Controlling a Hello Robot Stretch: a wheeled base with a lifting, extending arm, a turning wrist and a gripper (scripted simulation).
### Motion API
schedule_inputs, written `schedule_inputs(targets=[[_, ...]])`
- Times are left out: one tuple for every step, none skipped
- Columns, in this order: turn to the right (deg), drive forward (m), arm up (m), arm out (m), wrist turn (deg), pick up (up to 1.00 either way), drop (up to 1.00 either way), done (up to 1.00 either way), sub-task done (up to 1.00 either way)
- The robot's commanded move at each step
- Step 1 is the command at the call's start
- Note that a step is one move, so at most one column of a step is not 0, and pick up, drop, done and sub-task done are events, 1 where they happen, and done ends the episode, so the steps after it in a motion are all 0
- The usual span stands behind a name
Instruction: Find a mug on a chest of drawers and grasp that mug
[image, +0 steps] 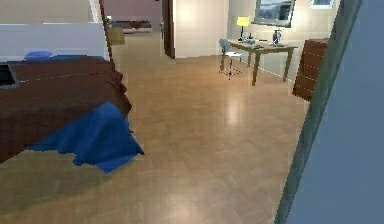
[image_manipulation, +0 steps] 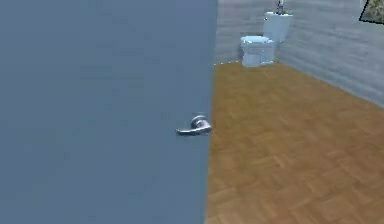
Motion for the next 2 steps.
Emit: schedule_inputs(targets=[[0.0,1.0,0.0,0.0,0.0,0.0,0.0,0.0,0.0],[0.0,0.3,0.0,0.0,0.0,0.0,0.0,0.0,0.0]])
